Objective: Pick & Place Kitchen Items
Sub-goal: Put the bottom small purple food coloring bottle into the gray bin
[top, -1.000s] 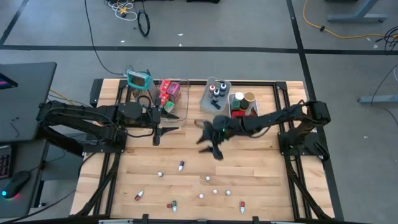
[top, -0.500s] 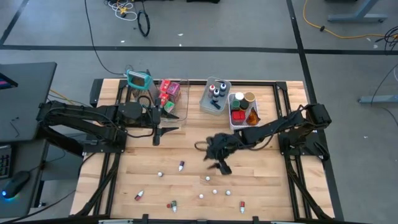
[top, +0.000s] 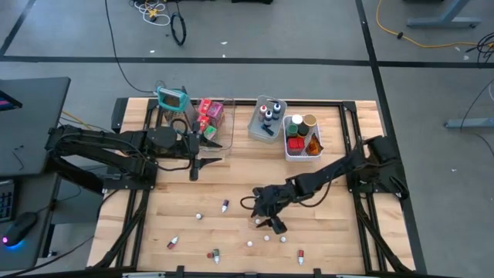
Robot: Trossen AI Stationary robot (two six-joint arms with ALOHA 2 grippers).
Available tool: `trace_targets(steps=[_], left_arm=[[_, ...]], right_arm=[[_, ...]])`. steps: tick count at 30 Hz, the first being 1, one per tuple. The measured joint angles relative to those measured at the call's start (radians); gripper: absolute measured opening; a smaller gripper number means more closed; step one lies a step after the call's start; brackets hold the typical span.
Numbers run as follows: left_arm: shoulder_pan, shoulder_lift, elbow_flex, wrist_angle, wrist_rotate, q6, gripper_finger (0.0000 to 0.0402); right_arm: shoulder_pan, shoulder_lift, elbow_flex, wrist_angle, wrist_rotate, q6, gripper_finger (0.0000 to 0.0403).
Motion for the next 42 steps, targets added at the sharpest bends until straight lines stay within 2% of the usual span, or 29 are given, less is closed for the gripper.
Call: trace_targets(steps=[4,12,19,23,31,35,39,42], left_arm=[[0.0,0.0,0.0,-0.003,0.0,0.0,0.0194],[0.0,0.0,0.0,-0.007,0.003,-0.023,0.0194],[0.0,0.0,0.0,-0.006,0.003,-0.026,0.0194],[0.0,0.0,0.0,-0.006,0.003,-0.027,0.0194],[0.0,0.0,0.0,-0.006,0.003,-0.027,0.0194],[0.0,0.0,0.0,-0.006,0.003,-0.027,0.0194],[0.0,0.0,0.0,-0.006,0.003,-0.027,0.0194],[0.0,0.0,0.0,-0.006,0.003,-0.027,0.0194]], right_arm=[[-0.001,0.025,0.0,0.018,0.002,0.051,0.0214],[0.001,0.076,0.0,0.026,-0.029,0.055,0.0214],[-0.001,0.096,0.0,0.027,-0.017,0.02,0.0209],[-0.002,0.096,0.0,0.037,-0.017,0.005,0.0183],[-0.017,0.096,0.0,0.033,-0.027,0.047,0.0094],[-0.036,0.096,0.0,0.085,0.039,0.07,0.006],[-0.069,0.096,0.0,0.147,0.144,0.104,0.0062],[-0.109,0.077,0.009,0.154,0.288,0.112,0.0078]])
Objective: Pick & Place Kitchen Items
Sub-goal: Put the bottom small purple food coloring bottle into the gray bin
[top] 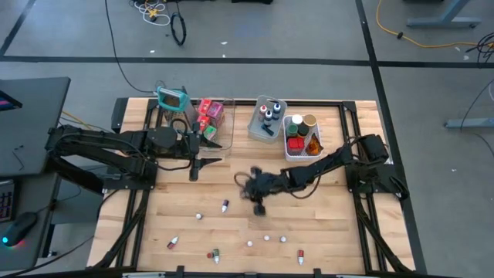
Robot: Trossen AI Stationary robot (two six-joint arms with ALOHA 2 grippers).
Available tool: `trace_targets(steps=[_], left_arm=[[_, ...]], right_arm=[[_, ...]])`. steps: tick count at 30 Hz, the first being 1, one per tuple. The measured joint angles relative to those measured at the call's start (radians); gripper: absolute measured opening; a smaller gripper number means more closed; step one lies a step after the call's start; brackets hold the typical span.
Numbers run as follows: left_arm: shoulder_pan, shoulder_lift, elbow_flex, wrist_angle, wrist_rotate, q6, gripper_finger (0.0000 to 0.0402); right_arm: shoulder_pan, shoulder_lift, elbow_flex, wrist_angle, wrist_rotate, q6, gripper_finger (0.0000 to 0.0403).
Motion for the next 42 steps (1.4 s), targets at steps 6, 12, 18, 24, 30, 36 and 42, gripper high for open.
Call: trace_targets(steps=[6,12,18,24,30,36,42], left_arm=[[0.0,0.0,0.0,0.0,0.0,0.0,0.0194],[0.0,0.0,-0.001,0.0,0.0,0.0,0.0194],[0.0,0.0,-0.001,0.0,0.0,0.002,0.0194],[0.0,0.0,-0.001,0.0,-0.001,0.003,0.0194],[0.0,0.0,-0.001,0.0,-0.012,0.03,0.0194],[0.0,0.0,-0.001,0.0,-0.015,0.03,0.0194],[0.0,0.0,-0.001,0.0,-0.015,0.026,0.0194]], right_arm=[[-0.108,-0.109,0.014,-0.012,0.238,-0.02,0.0073],[-0.252,-0.225,0.015,-0.087,0.246,-0.077,0.0073],[-0.394,-0.248,0.015,-0.104,0.237,-0.091,0.0079],[-0.491,-0.239,0.014,-0.204,0.235,-0.08,0.008],[-0.532,-0.239,0.014,-0.238,0.235,-0.065,0.0081],[-0.553,-0.227,0.015,-0.223,0.181,-0.081,0.0081],[-0.582,-0.209,0.014,-0.244,0.173,-0.02,0.0081]])
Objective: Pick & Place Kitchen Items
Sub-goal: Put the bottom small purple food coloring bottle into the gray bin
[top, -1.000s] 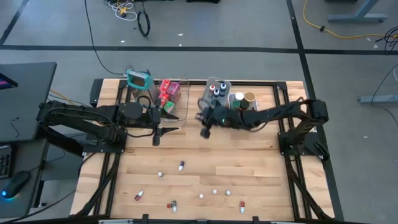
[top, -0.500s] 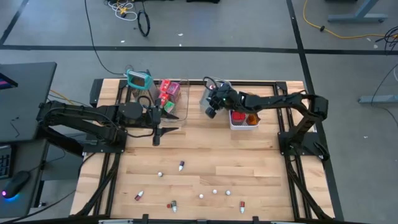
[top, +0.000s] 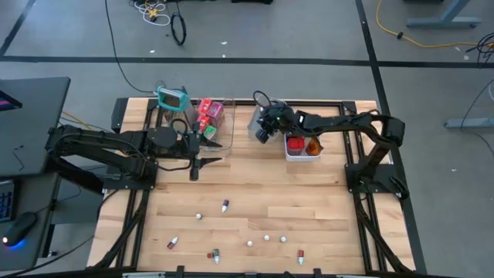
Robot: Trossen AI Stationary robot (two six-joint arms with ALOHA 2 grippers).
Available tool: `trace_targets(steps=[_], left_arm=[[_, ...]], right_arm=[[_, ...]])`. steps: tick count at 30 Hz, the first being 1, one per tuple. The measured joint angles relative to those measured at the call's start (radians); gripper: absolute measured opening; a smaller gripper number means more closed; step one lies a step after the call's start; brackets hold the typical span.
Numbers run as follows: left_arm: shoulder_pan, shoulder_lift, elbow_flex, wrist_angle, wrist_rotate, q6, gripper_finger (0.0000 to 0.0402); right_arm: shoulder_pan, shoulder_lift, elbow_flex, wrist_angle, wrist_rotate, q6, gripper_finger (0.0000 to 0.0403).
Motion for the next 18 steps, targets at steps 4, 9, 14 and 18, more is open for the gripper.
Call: trace_targets(steps=[4,9,14,18], left_arm=[[0.0,0.0,0.0,0.0,0.0,0.0,0.0194],[0.0,0.0,0.0,0.0,0.0,0.0,0.0194],[0.0,0.0,0.0,0.0,0.0,-0.004,0.0194],[0.0,0.0,0.0,0.0,0.0,-0.004,0.0194]], right_arm=[[-0.008,0.022,-0.001,0.004,-0.041,0.01,0.0082],[-0.013,0.07,-0.002,0.0,-0.042,0.002,0.0082],[-0.014,0.103,-0.002,0.0,-0.04,0.001,0.0084],[-0.014,0.105,-0.002,0.003,-0.04,-0.019,0.0097]])
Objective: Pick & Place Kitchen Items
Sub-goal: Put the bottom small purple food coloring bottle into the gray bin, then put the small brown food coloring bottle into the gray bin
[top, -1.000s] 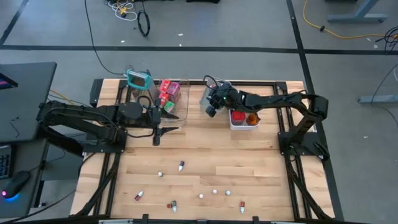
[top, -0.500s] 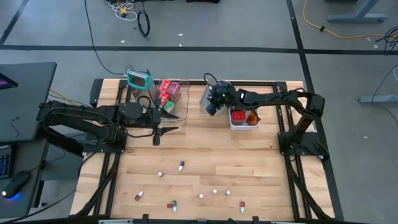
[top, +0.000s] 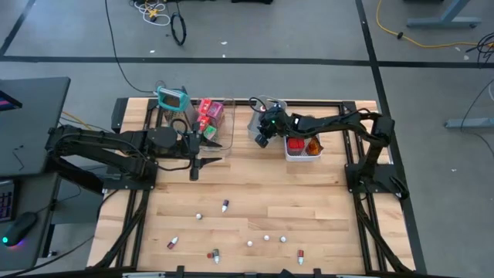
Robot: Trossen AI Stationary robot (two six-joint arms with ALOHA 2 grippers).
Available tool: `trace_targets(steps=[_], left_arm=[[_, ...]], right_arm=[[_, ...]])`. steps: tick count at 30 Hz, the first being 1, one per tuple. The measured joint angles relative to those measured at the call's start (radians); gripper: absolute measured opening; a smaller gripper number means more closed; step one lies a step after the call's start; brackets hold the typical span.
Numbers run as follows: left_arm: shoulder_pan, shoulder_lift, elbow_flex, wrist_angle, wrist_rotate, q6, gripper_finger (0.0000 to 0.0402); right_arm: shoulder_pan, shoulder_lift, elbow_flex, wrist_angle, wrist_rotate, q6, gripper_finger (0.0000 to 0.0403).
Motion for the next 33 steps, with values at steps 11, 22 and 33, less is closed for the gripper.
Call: trace_targets(steps=[11,22,33], left_arm=[[0.0,0.0,0.0,0.0,0.0,0.0,0.0194],[0.0,0.0,0.0,0.0,0.0,0.0,0.0194],[0.0,0.0,0.0,-0.092,0.118,-0.055,0.0194]], right_arm=[[0.009,-0.005,0.0,0.092,0.0,-0.074,0.015],[0.132,-0.08,0.0,0.165,-0.1,-0.252,0.0142],[0.309,-0.086,0.0,0.176,-0.16,-0.315,0.0165]])
